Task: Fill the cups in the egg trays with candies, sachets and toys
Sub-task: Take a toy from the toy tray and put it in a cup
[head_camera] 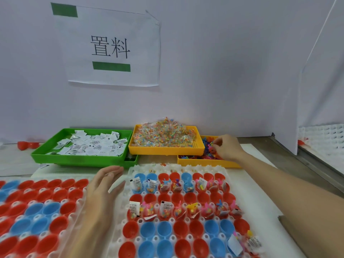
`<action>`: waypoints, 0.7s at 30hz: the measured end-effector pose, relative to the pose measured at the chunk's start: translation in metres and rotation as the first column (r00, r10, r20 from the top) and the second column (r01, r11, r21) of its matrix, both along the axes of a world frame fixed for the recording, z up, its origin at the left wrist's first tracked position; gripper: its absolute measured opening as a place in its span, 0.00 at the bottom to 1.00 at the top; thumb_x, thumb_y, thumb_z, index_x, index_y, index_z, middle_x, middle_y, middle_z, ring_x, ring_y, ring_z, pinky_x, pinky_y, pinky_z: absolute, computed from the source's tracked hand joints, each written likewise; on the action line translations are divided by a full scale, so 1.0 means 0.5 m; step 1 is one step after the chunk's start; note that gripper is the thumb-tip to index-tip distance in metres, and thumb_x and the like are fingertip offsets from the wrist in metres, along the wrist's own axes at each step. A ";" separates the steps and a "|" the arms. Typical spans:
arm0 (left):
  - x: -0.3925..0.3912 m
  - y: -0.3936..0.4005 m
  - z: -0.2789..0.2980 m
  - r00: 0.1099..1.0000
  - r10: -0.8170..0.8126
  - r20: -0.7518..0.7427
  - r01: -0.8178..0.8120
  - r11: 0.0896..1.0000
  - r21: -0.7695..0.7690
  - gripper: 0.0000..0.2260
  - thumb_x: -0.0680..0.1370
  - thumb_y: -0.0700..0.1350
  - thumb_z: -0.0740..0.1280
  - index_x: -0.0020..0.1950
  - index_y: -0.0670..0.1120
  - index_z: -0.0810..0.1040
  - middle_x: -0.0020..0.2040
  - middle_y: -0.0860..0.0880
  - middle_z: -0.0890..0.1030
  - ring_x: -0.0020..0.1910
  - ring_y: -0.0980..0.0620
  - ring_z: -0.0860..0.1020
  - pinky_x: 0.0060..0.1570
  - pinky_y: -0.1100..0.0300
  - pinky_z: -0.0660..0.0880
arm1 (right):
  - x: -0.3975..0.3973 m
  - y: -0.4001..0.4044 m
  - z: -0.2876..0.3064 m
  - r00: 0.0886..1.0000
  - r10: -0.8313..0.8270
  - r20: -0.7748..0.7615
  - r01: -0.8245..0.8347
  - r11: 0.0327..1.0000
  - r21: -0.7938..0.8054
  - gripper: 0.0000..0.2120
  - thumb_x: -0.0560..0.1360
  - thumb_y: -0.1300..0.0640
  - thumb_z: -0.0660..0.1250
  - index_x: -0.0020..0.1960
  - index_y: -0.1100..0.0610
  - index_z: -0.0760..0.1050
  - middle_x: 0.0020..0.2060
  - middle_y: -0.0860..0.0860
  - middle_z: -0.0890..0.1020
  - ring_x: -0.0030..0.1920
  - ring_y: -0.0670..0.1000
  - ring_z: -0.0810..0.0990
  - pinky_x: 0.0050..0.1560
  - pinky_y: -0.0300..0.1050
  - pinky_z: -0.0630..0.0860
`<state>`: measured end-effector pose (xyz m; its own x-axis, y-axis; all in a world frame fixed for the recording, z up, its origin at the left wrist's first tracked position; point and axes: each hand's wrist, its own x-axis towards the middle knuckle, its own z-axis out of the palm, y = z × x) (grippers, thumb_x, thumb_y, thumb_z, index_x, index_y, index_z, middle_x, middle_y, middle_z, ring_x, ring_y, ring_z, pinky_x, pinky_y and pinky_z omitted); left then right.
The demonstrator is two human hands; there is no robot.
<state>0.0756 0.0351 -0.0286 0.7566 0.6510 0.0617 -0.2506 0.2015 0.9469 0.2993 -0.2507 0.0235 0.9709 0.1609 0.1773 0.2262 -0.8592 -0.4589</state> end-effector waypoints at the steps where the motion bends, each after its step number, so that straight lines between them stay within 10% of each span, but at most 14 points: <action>1: 0.001 0.000 -0.001 1.000 -0.004 -0.001 0.004 1.000 0.005 0.11 0.82 0.34 0.57 0.51 0.41 0.80 0.55 0.39 0.82 0.61 0.42 0.79 0.53 0.53 0.76 | 0.009 0.010 -0.006 1.000 -0.013 0.003 0.013 1.000 -0.009 0.09 0.80 0.59 0.66 0.56 0.60 0.83 0.55 0.56 0.84 0.51 0.52 0.80 0.50 0.44 0.73; 10: 0.006 0.007 -0.008 0.999 -0.020 -0.029 0.021 0.999 0.038 0.12 0.81 0.36 0.58 0.48 0.41 0.81 0.51 0.39 0.83 0.50 0.47 0.83 0.44 0.59 0.76 | 0.066 0.028 -0.015 0.987 -0.042 -0.156 0.037 0.999 -0.038 0.07 0.78 0.56 0.70 0.51 0.58 0.86 0.54 0.54 0.84 0.52 0.53 0.79 0.47 0.44 0.73; 15: 0.005 0.006 -0.006 1.000 -0.018 -0.015 0.019 0.999 0.029 0.12 0.81 0.36 0.58 0.49 0.40 0.81 0.50 0.40 0.83 0.47 0.50 0.83 0.44 0.57 0.76 | 0.061 0.012 -0.020 0.997 -0.049 -0.054 0.059 0.977 0.206 0.10 0.78 0.57 0.69 0.38 0.49 0.81 0.42 0.47 0.82 0.43 0.46 0.77 0.37 0.40 0.70; 21: 0.009 0.005 -0.007 1.000 -0.013 -0.006 0.014 0.999 0.044 0.13 0.81 0.36 0.58 0.47 0.42 0.82 0.48 0.39 0.83 0.46 0.48 0.83 0.45 0.56 0.76 | 0.024 -0.010 -0.011 0.987 -0.117 0.114 0.052 0.887 0.458 0.02 0.78 0.58 0.70 0.46 0.56 0.80 0.44 0.51 0.82 0.48 0.52 0.81 0.45 0.44 0.74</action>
